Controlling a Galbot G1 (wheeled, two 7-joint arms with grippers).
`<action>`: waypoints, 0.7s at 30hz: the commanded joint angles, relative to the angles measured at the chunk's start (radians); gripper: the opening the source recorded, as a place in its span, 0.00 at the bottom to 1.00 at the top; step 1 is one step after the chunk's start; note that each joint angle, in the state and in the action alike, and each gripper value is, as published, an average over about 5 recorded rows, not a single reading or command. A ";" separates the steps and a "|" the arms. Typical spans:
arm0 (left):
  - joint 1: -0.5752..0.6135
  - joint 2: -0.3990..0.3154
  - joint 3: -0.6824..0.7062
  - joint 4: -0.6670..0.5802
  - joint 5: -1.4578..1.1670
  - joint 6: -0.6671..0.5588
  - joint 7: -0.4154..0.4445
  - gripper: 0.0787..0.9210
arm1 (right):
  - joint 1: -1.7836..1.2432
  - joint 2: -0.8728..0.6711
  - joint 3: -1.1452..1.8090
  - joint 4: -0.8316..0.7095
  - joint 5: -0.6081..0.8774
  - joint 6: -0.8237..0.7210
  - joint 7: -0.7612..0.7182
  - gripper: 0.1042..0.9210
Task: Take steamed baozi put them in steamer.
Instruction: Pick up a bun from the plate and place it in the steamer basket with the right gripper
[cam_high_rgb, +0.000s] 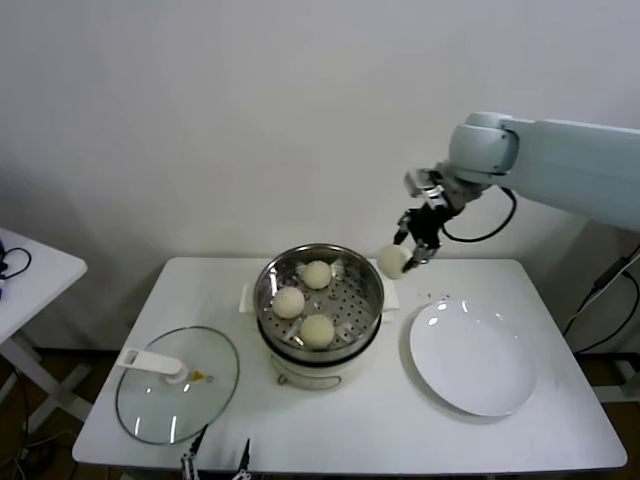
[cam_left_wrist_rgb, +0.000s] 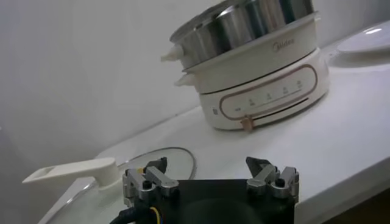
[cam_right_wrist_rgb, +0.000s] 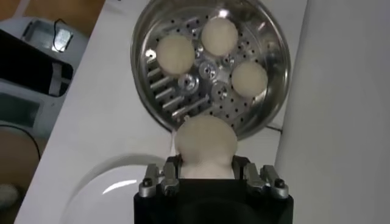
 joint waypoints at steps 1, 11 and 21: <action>0.005 -0.040 -0.004 0.001 0.000 -0.004 0.000 0.88 | -0.159 0.125 0.093 -0.019 -0.022 -0.058 0.062 0.57; 0.008 -0.042 -0.009 0.012 0.006 -0.009 0.000 0.88 | -0.342 0.127 0.130 -0.077 -0.124 -0.060 0.099 0.60; 0.001 -0.047 -0.006 0.016 0.011 -0.009 -0.004 0.88 | -0.401 0.141 0.160 -0.140 -0.161 -0.047 0.123 0.61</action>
